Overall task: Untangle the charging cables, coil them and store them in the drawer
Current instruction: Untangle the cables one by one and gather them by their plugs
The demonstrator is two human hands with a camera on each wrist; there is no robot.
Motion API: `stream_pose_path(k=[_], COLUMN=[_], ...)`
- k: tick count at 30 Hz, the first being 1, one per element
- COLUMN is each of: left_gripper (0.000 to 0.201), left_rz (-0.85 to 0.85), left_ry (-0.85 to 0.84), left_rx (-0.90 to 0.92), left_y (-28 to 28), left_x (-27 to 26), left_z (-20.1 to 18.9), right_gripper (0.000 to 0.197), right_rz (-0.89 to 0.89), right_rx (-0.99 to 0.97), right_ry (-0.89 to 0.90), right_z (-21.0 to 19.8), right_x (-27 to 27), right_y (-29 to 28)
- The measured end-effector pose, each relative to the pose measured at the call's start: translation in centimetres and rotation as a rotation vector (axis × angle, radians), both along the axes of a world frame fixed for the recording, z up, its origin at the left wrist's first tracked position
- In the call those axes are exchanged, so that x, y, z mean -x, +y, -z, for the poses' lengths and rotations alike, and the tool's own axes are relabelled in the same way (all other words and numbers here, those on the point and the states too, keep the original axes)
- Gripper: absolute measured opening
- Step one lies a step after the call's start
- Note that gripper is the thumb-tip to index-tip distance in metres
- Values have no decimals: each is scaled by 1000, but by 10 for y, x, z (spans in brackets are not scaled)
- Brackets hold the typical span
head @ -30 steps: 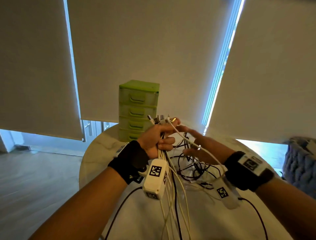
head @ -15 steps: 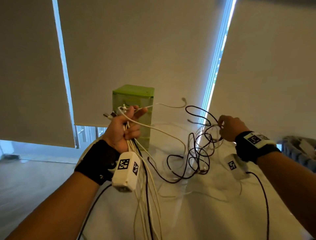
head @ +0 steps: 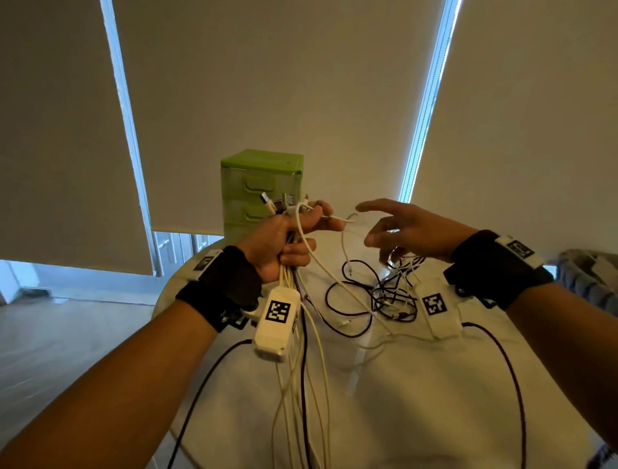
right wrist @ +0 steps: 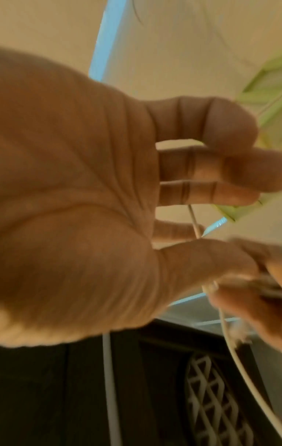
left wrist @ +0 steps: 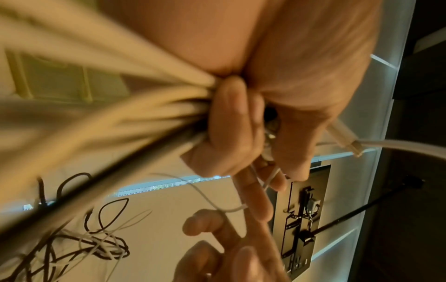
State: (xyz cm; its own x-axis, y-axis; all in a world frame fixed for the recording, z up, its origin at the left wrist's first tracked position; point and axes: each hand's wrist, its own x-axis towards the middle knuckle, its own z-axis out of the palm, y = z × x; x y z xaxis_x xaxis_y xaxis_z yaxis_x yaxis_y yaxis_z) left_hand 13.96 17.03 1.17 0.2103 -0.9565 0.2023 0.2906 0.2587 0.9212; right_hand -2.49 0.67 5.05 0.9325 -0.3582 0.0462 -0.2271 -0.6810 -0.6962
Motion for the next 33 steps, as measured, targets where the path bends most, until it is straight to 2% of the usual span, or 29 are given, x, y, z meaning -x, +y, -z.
stream_pose_path(k=[1, 2, 5, 6, 9, 12, 14, 16, 18, 19, 20, 21, 22, 24, 26, 30, 33], left_gripper=[16, 15, 16, 18, 24, 20, 24, 28, 30, 29, 28, 27, 25, 22, 18, 20, 27], left_rz=[15, 35, 54, 31, -137, -270, -293, -264, -181, -127, -74, -24, 24, 114, 180, 220, 216], left_ry=[-16, -27, -59, -78, -139, -178, -176, -171, -178, -183, -184, -176, -161, -117, -50, 57, 73], left_rx=[-18, -36, -102, -130, -221, -250, -243, -237, -228, -219, -208, -197, -187, -168, -166, -152, -146], left_y=[-1, -2, -5, -4, 1, 9, 13, 15, 16, 17, 17, 18, 18, 18, 18, 18, 18], left_x=[2, 6, 14, 15, 12, 12, 21, 38, 61, 73, 85, 96, 108, 128, 143, 157, 160], left_z=[0, 0, -1, 0, 5, 12, 17, 22, 29, 33, 37, 42, 46, 56, 64, 76, 82], right_gripper=[53, 51, 14, 10, 15, 17, 27, 35, 31, 24, 18, 13, 11, 19, 34, 25, 20], right_rz=[-61, -107, -92, -58, 10, 50, 84, 108, 122, 143, 161, 169, 166, 135, 100, 143, 185], right_rx=[-37, -33, 125, 173, 209, 98, -11, -45, 16, 116, 251, 365, 392, 244, 160, 277, 226], right_ry=[16, 22, -44, -57, -34, -17, 67, 256, 475, 534, 511, 413, 276, 13, -130, -276, -367], right_z=[-2, -2, -2, -2, 2, 9, 18, 32, 45, 47, 46, 42, 38, 34, 36, 50, 57], right_x=[3, 5, 14, 22, 62, 112, 140, 163, 178, 182, 183, 182, 178, 164, 147, 130, 132], right_y=[6, 13, 27, 25, 12, -1, -7, -8, -1, 4, 12, 20, 32, 58, 81, 104, 106])
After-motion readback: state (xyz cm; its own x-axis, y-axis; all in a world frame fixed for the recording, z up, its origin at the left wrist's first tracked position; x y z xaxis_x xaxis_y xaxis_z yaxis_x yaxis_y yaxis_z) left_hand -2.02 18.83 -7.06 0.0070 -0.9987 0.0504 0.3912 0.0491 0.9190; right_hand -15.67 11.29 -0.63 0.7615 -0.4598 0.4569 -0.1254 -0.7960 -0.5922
